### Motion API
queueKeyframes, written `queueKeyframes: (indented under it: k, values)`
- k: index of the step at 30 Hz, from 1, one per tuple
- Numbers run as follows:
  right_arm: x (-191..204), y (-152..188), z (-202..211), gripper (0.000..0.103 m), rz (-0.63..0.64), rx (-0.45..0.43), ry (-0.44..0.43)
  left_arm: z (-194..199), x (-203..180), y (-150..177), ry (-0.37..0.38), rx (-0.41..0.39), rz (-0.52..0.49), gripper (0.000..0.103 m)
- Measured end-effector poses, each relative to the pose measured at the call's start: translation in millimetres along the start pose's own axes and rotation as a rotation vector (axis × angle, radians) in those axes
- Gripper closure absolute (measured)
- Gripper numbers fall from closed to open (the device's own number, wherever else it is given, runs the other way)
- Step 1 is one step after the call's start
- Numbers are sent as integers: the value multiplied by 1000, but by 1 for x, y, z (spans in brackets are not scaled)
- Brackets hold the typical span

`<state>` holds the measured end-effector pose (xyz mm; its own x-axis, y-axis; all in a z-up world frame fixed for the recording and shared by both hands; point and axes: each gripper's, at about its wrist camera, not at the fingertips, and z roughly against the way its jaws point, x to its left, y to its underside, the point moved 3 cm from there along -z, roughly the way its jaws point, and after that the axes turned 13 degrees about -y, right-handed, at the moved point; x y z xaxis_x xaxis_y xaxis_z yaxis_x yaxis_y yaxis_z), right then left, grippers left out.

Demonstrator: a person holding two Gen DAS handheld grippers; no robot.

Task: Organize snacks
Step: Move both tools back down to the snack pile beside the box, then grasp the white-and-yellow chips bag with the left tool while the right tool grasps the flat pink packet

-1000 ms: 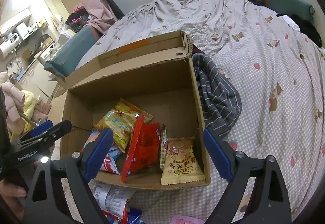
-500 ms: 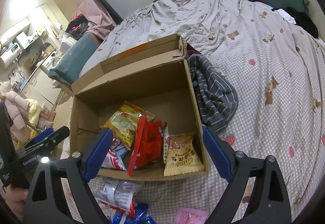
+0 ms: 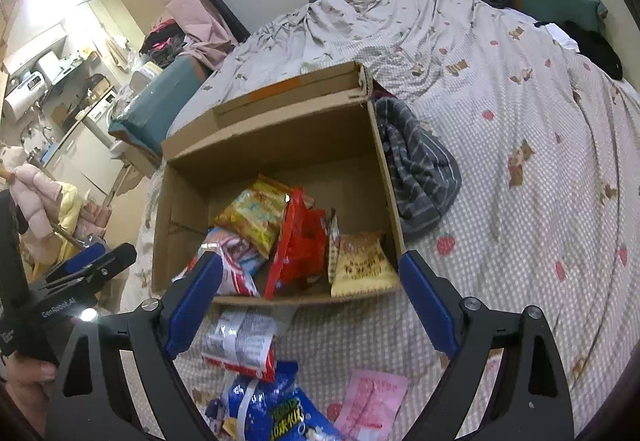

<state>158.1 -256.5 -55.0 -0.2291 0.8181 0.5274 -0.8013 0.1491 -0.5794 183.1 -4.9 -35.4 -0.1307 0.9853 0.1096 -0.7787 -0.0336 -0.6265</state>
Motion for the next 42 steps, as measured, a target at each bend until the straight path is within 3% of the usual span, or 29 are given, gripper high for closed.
queueKeyframes:
  k: [7, 10, 22, 27, 31, 34, 37, 40, 41, 42]
  values:
    - [0, 21, 11, 10, -27, 27, -3, 8, 7, 17, 1, 34, 16, 8]
    - [-2, 31, 12, 10, -34, 55, 6, 5, 8, 28, -15, 85, 15, 8]
    - [-48, 65, 11, 10, -312, 137, -10, -15, 6, 56, 34, 248, 73, 8]
    - [-57, 66, 13, 10, -367, 122, -20, -35, -44, 63, 96, 365, 13, 8]
    - [-63, 68, 17, 10, -380, 118, -8, -59, -86, 80, 69, 475, -39, 8]
    - [-68, 69, 22, 10, -348, 127, 38, -75, -106, 83, 41, 484, -72, 8]
    - [-69, 69, 21, 10, -341, 136, 28, -91, -119, 88, 12, 504, -112, 8]
    - [-72, 73, 19, 10, -371, 150, 13, -104, -122, 94, 13, 547, -88, 8]
    - [-72, 73, 17, 10, -384, 152, -2, -107, -123, 96, 16, 555, -95, 11]
    - [-72, 74, 16, 10, -393, 152, -14, -107, -125, 96, 25, 544, -100, 28]
